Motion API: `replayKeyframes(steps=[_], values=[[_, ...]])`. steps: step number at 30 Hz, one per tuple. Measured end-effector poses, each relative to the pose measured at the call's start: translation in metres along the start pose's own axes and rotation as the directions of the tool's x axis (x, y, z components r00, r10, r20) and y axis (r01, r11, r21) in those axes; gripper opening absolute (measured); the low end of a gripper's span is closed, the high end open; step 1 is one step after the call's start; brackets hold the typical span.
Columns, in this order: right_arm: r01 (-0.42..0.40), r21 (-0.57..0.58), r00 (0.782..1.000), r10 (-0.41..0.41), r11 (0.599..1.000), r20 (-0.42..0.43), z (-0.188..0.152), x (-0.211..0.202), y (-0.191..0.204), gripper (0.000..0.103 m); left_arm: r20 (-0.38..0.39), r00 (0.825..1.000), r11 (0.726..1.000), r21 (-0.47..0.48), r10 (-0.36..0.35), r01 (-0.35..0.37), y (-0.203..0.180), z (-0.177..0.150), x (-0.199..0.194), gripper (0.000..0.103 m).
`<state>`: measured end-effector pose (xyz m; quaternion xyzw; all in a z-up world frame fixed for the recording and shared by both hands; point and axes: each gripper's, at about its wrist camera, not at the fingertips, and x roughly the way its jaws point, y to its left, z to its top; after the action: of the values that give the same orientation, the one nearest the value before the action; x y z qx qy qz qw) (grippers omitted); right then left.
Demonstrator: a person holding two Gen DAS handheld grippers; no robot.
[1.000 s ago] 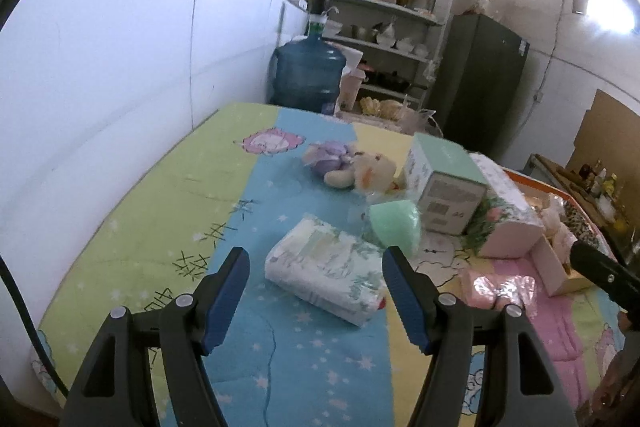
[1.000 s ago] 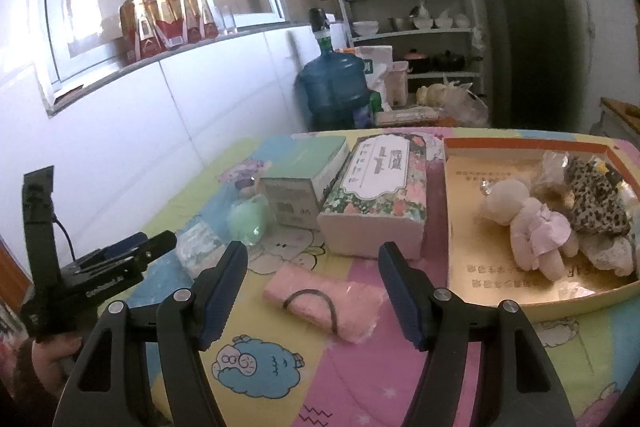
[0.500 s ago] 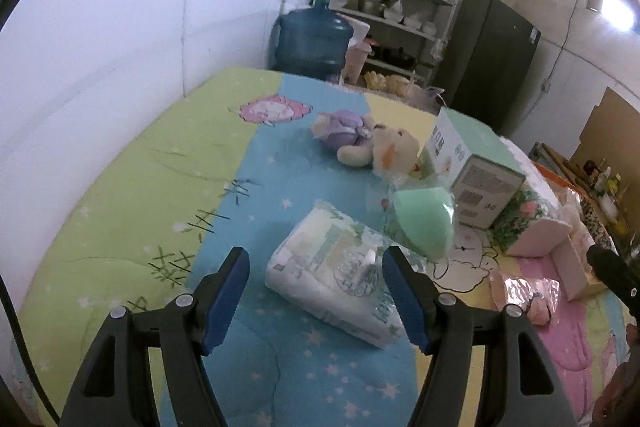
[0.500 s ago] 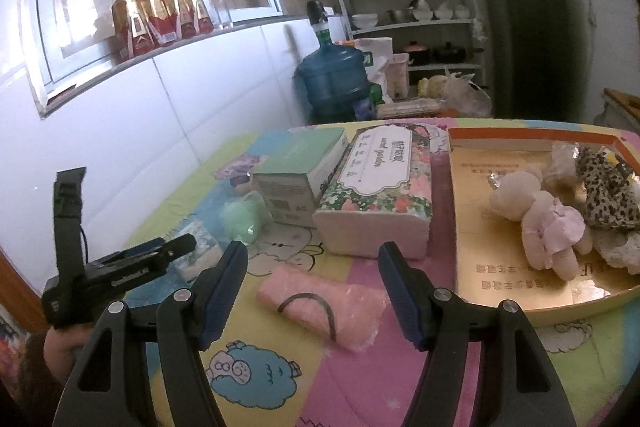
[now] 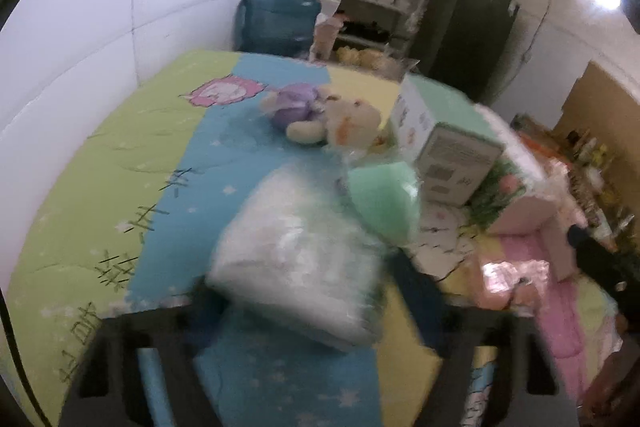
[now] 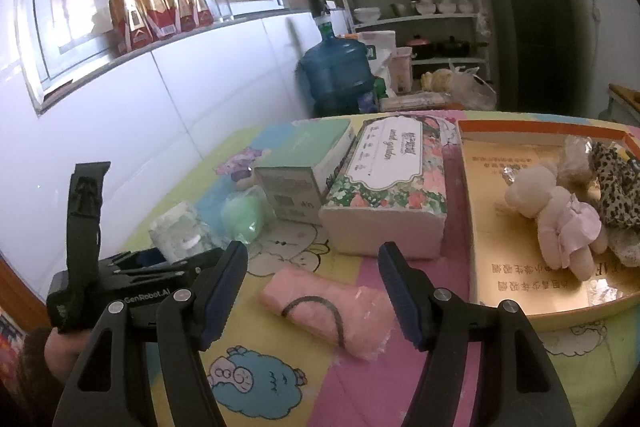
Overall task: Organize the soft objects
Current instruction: 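Grasp the pink plastic-wrapped roll with the right tool while the left tool grasps the white floral diaper pack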
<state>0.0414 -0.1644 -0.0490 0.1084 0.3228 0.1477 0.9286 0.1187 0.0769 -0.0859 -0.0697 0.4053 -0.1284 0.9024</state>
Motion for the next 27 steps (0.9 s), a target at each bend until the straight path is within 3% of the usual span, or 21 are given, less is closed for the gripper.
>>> replayKeyframes(steps=[5, 12, 19, 23, 25, 27], values=[[0.012, -0.006, 1.0, -0.012, 1.0, -0.005, -0.001, -0.002, -0.004, 0.07, 0.024, 0.999, 1.0, -0.002, -0.03, 0.03, -0.004, -0.003, -0.006, 0.045], [0.008, -0.018, 0.998, -0.01, 1.0, -0.066, -0.008, 0.005, -0.009, 0.07, 0.075, 0.997, 0.999, 0.025, -0.034, 0.033, -0.01, -0.006, -0.026, 0.04], [-0.068, -0.185, 0.981, 0.032, 0.98, -0.19, 0.0, 0.025, -0.003, 0.076, 0.122, 0.992, 0.997, 0.079, -0.024, 0.014, -0.019, -0.004, -0.047, 0.037], [-0.191, -0.319, 0.949, 0.091, 0.928, -0.303, 0.008, 0.04, 0.003, 0.076, 0.123, 0.992, 0.996, 0.085, -0.041, 0.031, -0.021, -0.003, -0.05, 0.037], [-0.249, -0.41, 0.919, 0.08, 0.877, -0.387, 0.005, 0.052, 0.008, 0.076, 0.121, 0.992, 0.996, 0.086, -0.046, 0.036, -0.021, -0.004, -0.05, 0.037], [-0.267, -0.463, 0.902, 0.051, 0.845, -0.428, 0.001, 0.059, 0.012, 0.076, 0.12, 0.992, 0.995, 0.089, -0.05, 0.04, -0.022, -0.005, -0.05, 0.037]])
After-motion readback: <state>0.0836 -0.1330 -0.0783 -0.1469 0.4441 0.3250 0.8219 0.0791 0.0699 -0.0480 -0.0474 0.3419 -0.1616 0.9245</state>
